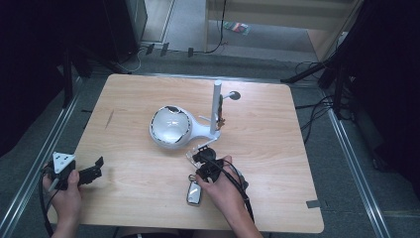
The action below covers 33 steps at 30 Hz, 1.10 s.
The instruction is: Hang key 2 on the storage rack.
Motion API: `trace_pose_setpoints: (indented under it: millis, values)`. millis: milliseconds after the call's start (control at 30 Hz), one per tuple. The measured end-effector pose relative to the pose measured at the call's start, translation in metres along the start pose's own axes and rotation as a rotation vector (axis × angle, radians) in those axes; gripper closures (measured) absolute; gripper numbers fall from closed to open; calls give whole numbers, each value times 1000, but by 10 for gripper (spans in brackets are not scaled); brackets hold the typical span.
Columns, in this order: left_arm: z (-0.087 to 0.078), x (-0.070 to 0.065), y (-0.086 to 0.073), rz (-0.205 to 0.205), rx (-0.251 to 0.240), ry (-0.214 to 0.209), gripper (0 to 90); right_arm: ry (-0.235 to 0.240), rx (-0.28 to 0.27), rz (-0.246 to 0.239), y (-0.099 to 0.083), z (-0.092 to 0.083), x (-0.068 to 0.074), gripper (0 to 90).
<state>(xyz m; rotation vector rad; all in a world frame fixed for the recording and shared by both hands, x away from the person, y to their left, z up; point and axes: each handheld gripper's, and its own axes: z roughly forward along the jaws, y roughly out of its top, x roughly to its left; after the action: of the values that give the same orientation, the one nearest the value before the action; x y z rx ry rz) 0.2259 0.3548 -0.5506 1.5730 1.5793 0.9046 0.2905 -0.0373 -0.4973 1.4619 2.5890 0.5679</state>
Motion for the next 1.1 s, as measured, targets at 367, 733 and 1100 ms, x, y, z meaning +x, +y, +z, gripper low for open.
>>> trace_pose_setpoints:
  millis: [367, 733, 1100]
  values:
    - [0, 0, 0, 0, -1, 0, 4, -29, -62, 17, 1, -9, -2, 831]
    - [0, 0, 0, -3, -2, 0, 4, -64, -147, 29, 0, -21, -5, 832]
    - [0, 0, 0, -2, -3, 1, 4, -118, -293, 50, -2, -34, -6, 832]
